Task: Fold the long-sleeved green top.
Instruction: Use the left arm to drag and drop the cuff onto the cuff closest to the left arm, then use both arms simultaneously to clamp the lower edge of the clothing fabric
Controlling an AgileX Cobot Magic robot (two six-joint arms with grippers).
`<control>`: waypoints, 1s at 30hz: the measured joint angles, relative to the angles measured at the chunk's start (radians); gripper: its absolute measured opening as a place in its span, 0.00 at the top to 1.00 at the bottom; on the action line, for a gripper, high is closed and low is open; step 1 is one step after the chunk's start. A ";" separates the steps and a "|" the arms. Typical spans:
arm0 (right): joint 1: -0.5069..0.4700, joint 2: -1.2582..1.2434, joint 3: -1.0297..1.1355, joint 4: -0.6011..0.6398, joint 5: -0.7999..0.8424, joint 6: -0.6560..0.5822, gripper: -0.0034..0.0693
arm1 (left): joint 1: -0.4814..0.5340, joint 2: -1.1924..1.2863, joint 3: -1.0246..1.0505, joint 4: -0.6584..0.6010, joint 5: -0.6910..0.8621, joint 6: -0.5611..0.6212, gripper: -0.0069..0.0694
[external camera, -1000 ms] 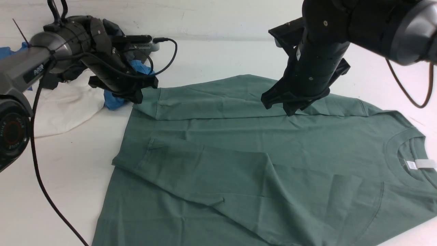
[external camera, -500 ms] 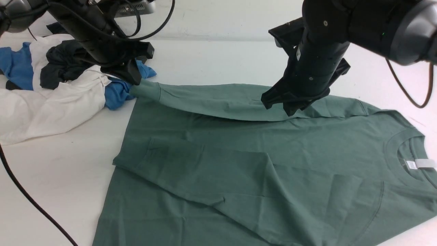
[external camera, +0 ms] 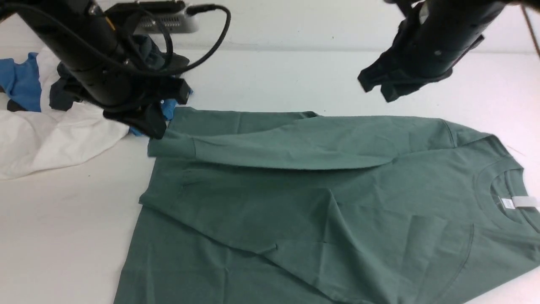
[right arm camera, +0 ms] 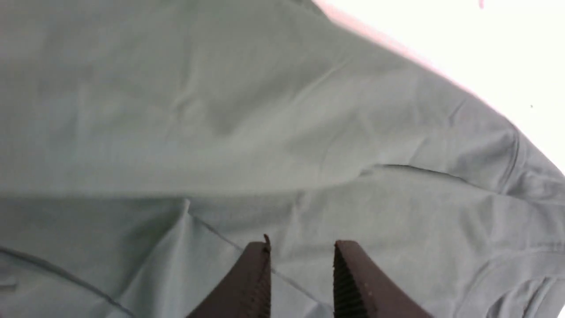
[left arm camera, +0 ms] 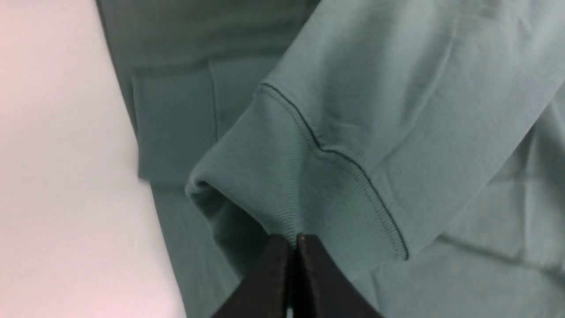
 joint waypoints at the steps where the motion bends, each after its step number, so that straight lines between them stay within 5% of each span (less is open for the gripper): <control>1: -0.018 -0.031 0.031 0.028 0.001 -0.010 0.68 | -0.005 -0.041 0.066 0.001 0.000 -0.013 0.91; 19: -0.054 -0.209 0.293 0.138 0.015 -0.029 0.68 | -0.008 -0.124 0.422 0.003 -0.116 -0.029 0.91; 30: -0.054 -0.262 0.299 0.147 0.015 -0.029 0.68 | -0.008 -0.098 0.431 0.027 -0.088 -0.030 0.57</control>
